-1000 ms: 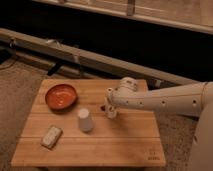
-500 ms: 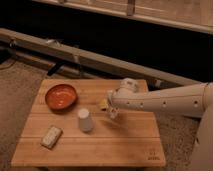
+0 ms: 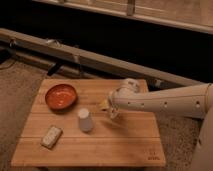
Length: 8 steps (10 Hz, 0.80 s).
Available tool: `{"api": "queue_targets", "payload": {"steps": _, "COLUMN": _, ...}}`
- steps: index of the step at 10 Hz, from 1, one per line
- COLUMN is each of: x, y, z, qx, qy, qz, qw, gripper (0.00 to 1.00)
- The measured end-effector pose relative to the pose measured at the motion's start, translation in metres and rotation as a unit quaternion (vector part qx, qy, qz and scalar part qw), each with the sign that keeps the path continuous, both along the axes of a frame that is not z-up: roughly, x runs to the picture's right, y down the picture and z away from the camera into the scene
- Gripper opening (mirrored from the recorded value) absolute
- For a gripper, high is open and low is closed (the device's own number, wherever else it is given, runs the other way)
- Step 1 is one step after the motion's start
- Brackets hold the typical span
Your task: Stand the bottle upright
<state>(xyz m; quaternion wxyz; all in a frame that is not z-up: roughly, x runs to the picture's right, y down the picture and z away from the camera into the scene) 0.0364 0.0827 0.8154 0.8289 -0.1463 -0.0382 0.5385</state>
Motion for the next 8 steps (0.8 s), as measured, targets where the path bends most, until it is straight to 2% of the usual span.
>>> {"api": "queue_targets", "payload": {"steps": 5, "x": 0.001, "y": -0.001, "z": -0.001, "qx": -0.005, "qy": 0.0, "qz": -0.006, "qw": 1.0, "gripper": 0.8}}
{"api": "queue_targets", "payload": {"steps": 8, "x": 0.005, "y": -0.012, "z": -0.011, "qx": -0.025, "qy": -0.002, "qz": -0.059, "qw": 0.998, "gripper": 0.8}}
